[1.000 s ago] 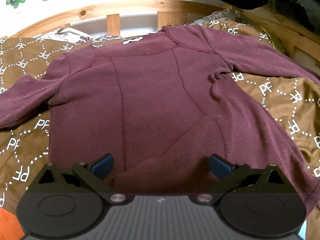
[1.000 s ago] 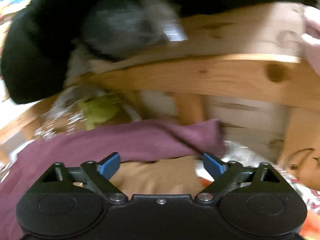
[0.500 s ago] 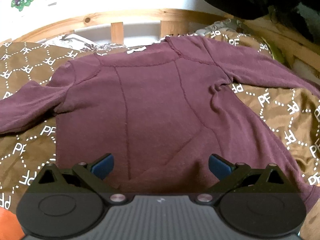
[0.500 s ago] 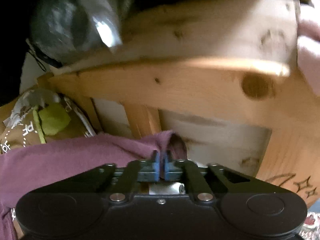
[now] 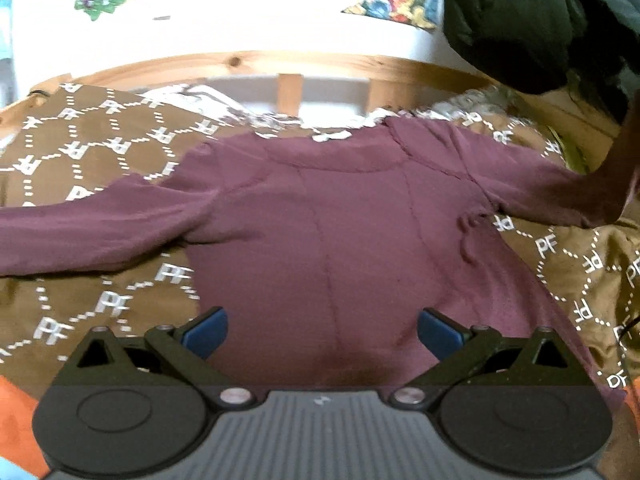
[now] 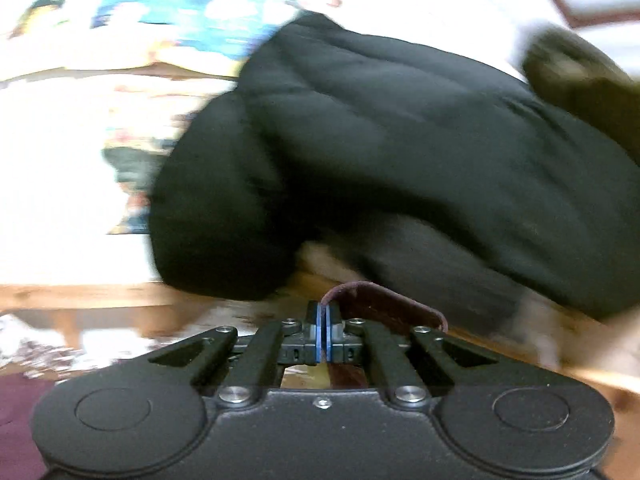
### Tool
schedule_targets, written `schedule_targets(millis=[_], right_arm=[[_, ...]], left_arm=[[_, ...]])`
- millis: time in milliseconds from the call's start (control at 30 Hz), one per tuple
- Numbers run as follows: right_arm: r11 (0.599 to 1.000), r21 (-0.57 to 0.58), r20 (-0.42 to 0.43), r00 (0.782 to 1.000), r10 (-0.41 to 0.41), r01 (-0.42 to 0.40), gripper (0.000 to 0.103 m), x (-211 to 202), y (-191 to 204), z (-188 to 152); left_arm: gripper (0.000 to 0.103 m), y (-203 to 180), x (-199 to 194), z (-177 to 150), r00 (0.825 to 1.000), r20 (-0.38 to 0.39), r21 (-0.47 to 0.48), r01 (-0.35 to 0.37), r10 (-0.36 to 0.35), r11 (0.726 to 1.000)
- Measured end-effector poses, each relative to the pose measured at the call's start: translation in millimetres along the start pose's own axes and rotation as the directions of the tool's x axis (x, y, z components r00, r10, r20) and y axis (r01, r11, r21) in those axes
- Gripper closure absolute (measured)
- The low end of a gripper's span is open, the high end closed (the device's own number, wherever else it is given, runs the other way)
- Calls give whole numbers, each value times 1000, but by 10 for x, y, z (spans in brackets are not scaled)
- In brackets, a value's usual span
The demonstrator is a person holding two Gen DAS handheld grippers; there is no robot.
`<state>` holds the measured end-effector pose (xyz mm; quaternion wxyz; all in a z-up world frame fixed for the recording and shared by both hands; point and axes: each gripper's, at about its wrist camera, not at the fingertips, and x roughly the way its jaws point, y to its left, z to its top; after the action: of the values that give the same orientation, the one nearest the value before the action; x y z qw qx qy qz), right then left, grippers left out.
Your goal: Fold small clothes
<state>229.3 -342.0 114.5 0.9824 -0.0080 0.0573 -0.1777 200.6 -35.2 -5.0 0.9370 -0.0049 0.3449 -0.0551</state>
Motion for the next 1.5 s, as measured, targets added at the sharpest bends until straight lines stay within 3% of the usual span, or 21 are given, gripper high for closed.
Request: schedule_targets(millis=[133, 333, 633, 767, 833, 1000, 1067, 1167, 1233, 1367, 1433, 1500], right_arm=[[976, -93, -23, 980, 198, -199, 102, -76, 634, -69], [872, -206, -156, 894, 420, -445, 102, -223, 1460, -452], [742, -256, -363, 773, 520, -620, 102, -352, 2068, -1214], [678, -221, -436, 693, 574, -701, 100, -431, 2191, -1376], [649, -199, -459, 655, 600, -734, 92, -486, 2169, -1405], [594, -137, -515, 570, 641, -792, 40, -621, 1956, -1457], [591, -106, -529, 548, 647, -800, 29, -655, 1800, -1467], [606, -89, -538, 550, 639, -790, 19, -654, 1518, -1489], [645, -117, -535, 595, 600, -755, 18, -580, 1326, -1478], [769, -115, -487, 710, 508, -629, 6, -242, 924, -1378], [819, -99, -464, 755, 464, -565, 3, -5, 737, -1346], [862, -59, -454, 783, 426, -503, 5, 277, 559, -1339]], left_arm=[[1, 244, -149, 37, 999, 12, -33, -46, 47, 998], [1, 577, -291, 40, 993, 8, -95, -119, 120, 988], [1, 828, -244, -29, 986, -27, -184, -169, 167, 968], [1, 888, -191, -12, 985, -28, -223, -171, 169, 960], [1, 913, -171, 5, 987, -24, -244, -163, 162, 956], [1, 911, -67, 38, 992, -18, -285, -127, 127, 950], [1, 873, 6, 56, 996, -9, -291, -85, 86, 953], [1, 763, 135, 86, 1000, 10, -288, -13, 17, 957], [1, 637, 290, 122, 1000, -7, -267, 17, -19, 964], [1, 398, 627, 174, 997, -57, -247, 30, -45, 968], [13, 314, 779, 180, 996, -80, -255, 9, -31, 967], [25, 246, 966, 217, 987, -159, -254, -60, 19, 965]])
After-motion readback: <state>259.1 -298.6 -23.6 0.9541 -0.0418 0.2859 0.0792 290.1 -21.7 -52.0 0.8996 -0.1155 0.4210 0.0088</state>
